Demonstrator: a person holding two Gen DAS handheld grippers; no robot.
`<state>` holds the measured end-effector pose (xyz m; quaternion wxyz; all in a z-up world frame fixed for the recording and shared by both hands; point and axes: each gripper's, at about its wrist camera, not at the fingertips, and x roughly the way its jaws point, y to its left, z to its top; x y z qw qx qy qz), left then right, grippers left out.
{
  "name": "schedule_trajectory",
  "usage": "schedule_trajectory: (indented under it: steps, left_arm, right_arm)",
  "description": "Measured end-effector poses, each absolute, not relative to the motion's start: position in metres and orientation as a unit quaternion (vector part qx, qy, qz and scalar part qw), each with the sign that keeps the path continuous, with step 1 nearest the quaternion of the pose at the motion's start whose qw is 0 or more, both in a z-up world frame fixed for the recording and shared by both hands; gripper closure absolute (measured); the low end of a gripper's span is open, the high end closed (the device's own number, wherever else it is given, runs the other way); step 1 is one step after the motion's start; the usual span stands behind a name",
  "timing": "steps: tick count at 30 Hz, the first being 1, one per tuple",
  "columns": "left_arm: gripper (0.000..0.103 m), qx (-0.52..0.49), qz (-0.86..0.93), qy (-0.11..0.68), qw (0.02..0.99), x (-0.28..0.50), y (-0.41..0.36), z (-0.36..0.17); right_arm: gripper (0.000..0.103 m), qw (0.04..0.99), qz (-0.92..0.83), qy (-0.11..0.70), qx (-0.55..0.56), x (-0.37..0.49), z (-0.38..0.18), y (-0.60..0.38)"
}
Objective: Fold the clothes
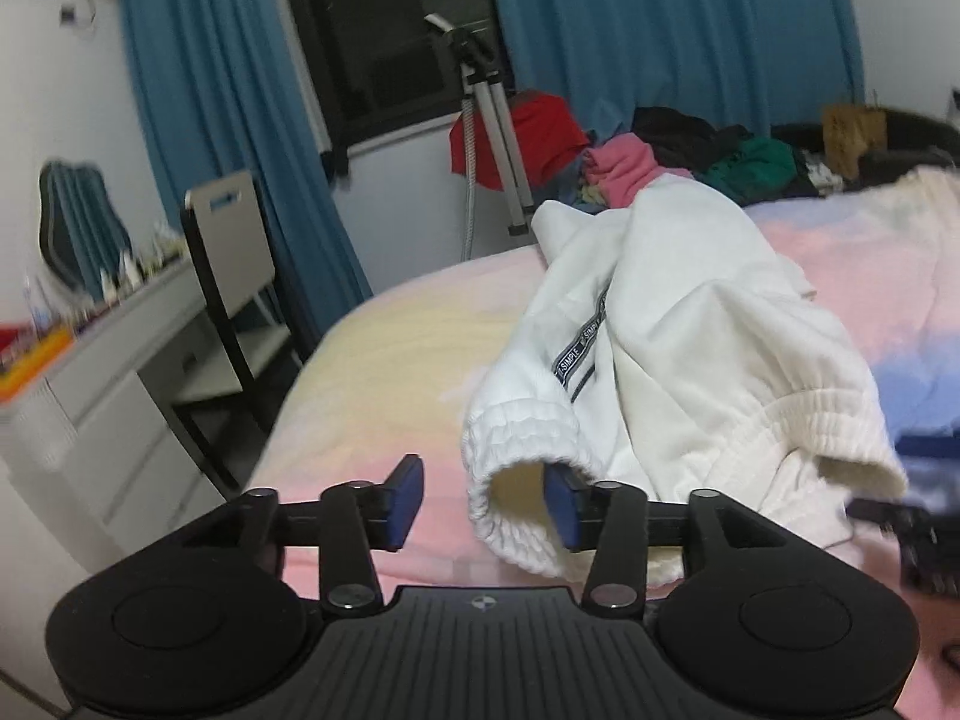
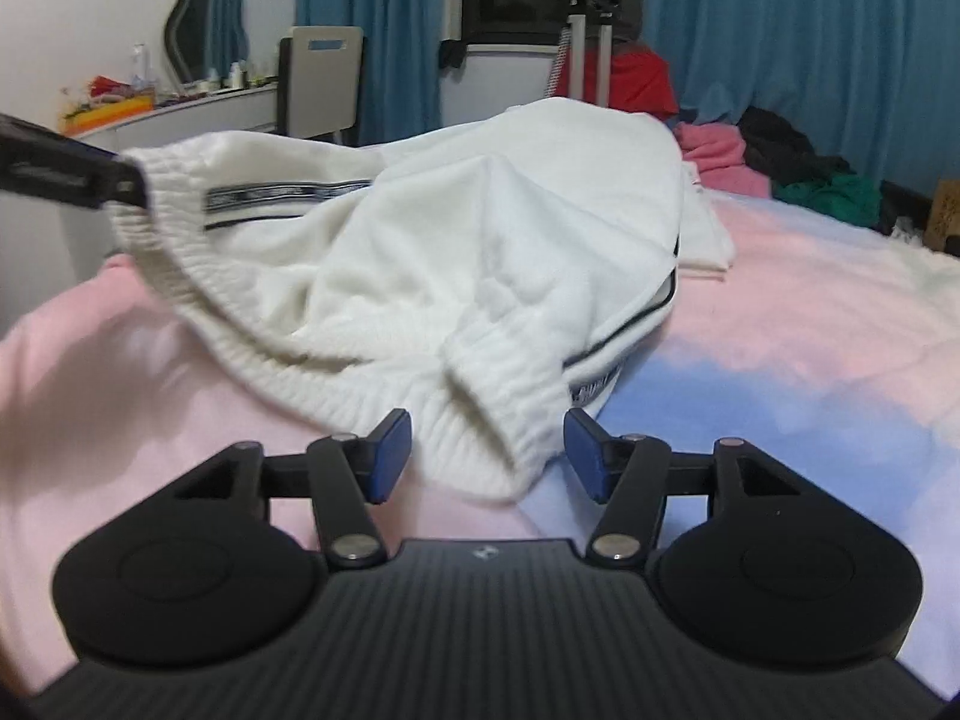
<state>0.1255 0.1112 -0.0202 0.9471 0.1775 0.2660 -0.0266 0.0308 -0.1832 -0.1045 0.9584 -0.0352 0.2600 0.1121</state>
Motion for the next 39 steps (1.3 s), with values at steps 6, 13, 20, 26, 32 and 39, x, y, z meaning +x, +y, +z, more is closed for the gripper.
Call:
schedule_trajectory:
  steps: [6, 13, 20, 26, 32, 39]
  left_arm:
    - [0.041, 0.267, -0.012, 0.242, 0.933, 0.132, 0.085, -0.042]
    - [0.035, 0.191, 0.022, 0.214, 0.958, 0.153, 0.093, -0.033]
    - [0.031, -0.064, 0.057, 0.255, 0.963, 0.17, 0.16, -0.014]
    - [0.033, -0.199, 0.097, 0.376, 0.9, 0.183, 0.214, -0.042]
    - [0.033, -0.312, 0.081, 0.432, 0.842, 0.174, 0.261, -0.061]
    - [0.024, -0.317, 0.057, 0.371, 0.871, 0.137, 0.275, -0.027]
  right_arm:
    - [0.063, 0.97, 0.063, 0.235, -0.016, 0.039, -0.097, -0.193]
    - [0.086, 0.983, 0.012, 0.185, -0.007, 0.027, -0.076, -0.203]
    - [0.088, 0.989, -0.043, 0.139, -0.016, 0.008, -0.058, -0.214]
    - [0.087, 0.962, 0.003, 0.271, 0.015, 0.019, -0.082, -0.223]
    - [0.086, 0.942, 0.064, 0.309, 0.11, 0.013, -0.074, -0.248]
    - [0.084, 0.919, 0.127, 0.306, 0.214, -0.004, -0.052, -0.28]
